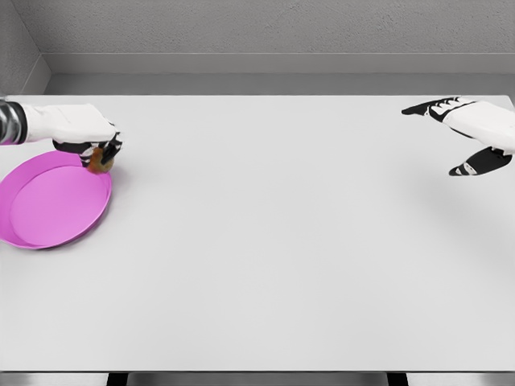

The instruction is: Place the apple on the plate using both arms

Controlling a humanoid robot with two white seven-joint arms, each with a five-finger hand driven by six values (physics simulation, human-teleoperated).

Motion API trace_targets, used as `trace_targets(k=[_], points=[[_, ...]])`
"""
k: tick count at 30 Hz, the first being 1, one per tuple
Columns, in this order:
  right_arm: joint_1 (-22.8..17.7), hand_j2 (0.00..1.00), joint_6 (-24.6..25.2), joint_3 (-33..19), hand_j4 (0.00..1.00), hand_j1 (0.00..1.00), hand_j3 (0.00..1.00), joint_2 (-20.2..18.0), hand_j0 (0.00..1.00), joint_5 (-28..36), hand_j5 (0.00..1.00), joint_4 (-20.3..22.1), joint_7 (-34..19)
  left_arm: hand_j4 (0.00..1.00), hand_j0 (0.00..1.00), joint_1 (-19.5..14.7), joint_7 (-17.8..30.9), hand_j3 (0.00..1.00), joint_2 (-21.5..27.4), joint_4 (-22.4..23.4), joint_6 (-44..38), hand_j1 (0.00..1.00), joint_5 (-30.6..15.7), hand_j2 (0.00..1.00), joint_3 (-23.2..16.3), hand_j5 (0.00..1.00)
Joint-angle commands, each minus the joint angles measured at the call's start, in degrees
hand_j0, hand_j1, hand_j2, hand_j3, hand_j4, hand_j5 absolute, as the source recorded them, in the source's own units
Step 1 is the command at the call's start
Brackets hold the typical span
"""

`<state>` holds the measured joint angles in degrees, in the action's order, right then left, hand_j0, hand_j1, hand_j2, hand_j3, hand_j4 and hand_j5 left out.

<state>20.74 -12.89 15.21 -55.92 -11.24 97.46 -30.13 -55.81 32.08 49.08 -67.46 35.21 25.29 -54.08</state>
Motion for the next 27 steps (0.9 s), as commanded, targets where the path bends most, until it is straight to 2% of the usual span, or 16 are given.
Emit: trace_targets(k=[1,4,5,6,7,9,11,13,15,18,20,27], points=[[0.0,1.0,0.1,0.0,1.0,1.0,1.0,-0.1,1.0,0.2,1.0,0.0,0.0,0.2,0.2,0.2,0.0,0.2,2.6,0.1,-0.2,0.2,-0.3,0.2,1.5,0.2],[0.0,1.0,0.1,0.0,1.0,1.0,1.0,-0.1,1.0,0.2,1.0,0.0,0.1,0.23,0.23,1.9,0.0,0.23,2.8,0.5,-0.2,0.23,-0.1,0.23,1.5,0.23],[0.0,1.0,0.1,0.0,1.0,1.0,1.0,-0.1,1.0,0.2,1.0,0.0,0.0,0.38,0.38,2.0,0.0,0.38,2.8,0.7,-0.2,0.38,-0.1,0.38,1.5,0.38],[-0.1,1.0,0.1,0.0,1.0,1.0,1.0,-0.1,1.0,0.2,1.0,0.0,0.0,0.62,0.62,2.1,0.0,0.62,2.8,0.7,-0.2,0.62,-0.1,0.62,1.5,0.62],[-0.1,1.0,0.1,0.0,1.0,1.0,1.0,-0.1,1.0,0.2,1.0,0.0,0.0,1.0,1.0,2.1,0.0,1.0,2.8,0.8,-0.2,1.0,-0.1,1.0,1.5,1.0],[-0.1,1.0,0.1,0.0,1.0,1.0,1.0,-0.1,1.0,0.2,1.0,0.0,0.0,1.0,1.0,2.1,0.0,1.0,3.4,0.8,-0.2,1.0,-0.6,1.0,2.3,1.0],[-0.1,1.0,0.1,0.0,1.0,1.0,1.0,-0.1,1.0,0.2,1.0,0.0,0.0,1.0,1.0,2.5,-0.2,1.0,4.4,0.5,-0.2,1.0,-3.1,1.0,6.8,1.0],[-0.1,1.0,0.1,0.0,1.0,1.0,1.0,-0.1,1.0,0.2,1.0,0.0,0.0,1.0,1.0,2.5,-0.2,1.0,3.9,-0.2,-0.2,1.0,-12.7,1.0,7.2,1.0],[-0.1,1.0,0.1,0.0,1.0,1.0,1.0,-0.1,1.0,0.2,1.0,0.0,0.1,1.0,1.0,2.5,-0.2,1.0,2.1,-2.1,-0.2,1.0,-16.0,1.0,7.3,1.0],[-0.1,1.0,0.1,0.0,1.0,1.0,1.0,-0.1,1.0,0.2,1.0,0.0,0.1,1.0,1.0,2.5,-0.2,1.0,0.3,-3.1,-0.2,1.0,-16.4,1.0,8.0,1.0],[-0.1,1.0,0.1,0.0,1.0,1.0,1.0,-0.1,1.0,0.2,1.0,0.0,0.0,1.0,1.0,4.0,-0.2,1.0,0.1,-3.1,-0.2,1.0,-16.4,1.0,8.1,1.0],[-0.1,1.0,0.1,0.0,1.0,1.0,1.0,-0.7,1.0,0.2,1.0,0.0,0.1,1.0,1.0,4.0,-0.2,1.0,-0.7,-3.6,-0.2,1.0,-16.4,1.0,8.1,1.0]])
